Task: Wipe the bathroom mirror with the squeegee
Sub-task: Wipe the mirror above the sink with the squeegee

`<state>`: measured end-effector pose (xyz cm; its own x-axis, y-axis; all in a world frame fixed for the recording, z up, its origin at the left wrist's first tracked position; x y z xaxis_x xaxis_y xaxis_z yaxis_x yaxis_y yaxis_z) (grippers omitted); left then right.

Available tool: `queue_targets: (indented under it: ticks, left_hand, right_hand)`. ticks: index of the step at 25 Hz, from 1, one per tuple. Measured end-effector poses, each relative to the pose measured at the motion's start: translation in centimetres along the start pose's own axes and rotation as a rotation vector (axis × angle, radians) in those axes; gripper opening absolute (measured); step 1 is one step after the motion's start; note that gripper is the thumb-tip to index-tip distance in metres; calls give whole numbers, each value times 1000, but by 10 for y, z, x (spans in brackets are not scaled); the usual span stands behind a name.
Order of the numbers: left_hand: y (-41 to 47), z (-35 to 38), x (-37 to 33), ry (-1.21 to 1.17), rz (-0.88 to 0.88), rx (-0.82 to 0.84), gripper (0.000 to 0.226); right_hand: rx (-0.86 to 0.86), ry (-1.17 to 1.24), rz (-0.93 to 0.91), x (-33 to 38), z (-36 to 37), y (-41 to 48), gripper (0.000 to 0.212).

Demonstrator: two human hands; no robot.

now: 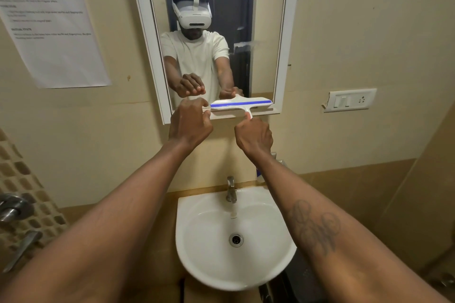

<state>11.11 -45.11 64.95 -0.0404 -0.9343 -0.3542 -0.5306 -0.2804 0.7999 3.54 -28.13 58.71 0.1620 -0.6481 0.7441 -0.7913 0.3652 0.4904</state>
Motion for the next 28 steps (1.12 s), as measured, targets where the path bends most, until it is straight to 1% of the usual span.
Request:
queue_targets:
  ticks: [3,7,10,12,15,16,19,20,21,24,25,28]
  left_hand:
    - [2,-8,-6,-4,20,-14,29]
    - [14,-23,-12,-16,30,-79,28]
    - [27,-34,-15,-20,44,-106,29]
    - [39,-41,-17,-19,61,-132,30]
    - [56,-52,-22,-21,101,-173,29]
    - [61,-55,-23,-17,118,-185,27]
    - [70,-57,-21,2,147,-212,23]
    - [72,-57,-20,8,148,-214,22]
    - [73,-56,-19,12,147,-216,22]
    - [76,-50,-15,21,143,-210,20]
    - [76,-47,-14,19,142,-205,20]
    - [74,-38,-8,13,133,-192,20]
  right_hand:
    - [-68,34,3,11,-16,2,47]
    - [-211,182,-159,48,-37,4,41]
    - [-293,249,-212,79,-51,16,38]
    - [-315,266,-220,95,-54,28,43]
    - [-300,324,-229,115,-55,47,47]
    - [-298,348,-236,121,-57,53,51]
    - [-296,385,-255,136,-59,68,75]
    - [-291,381,-258,138,-57,73,79]
    - [-285,368,-253,138,-55,77,79]
    - [-261,332,-217,127,-39,88,56]
    - [-255,315,-223,121,-34,89,51]
    - [-280,246,-243,105,-23,88,51]
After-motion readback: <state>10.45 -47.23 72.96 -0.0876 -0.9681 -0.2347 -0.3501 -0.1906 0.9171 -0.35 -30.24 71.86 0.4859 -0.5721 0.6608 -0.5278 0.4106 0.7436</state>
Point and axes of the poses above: each hand's wrist, its own y-axis towards the middle knuckle, its own z-axis out of the palm, x = y × z, the point moved 4 cm from there along y, towards the middle knuckle, and after that the axes turned 14 degrees about -x, right-handed, at the moved point
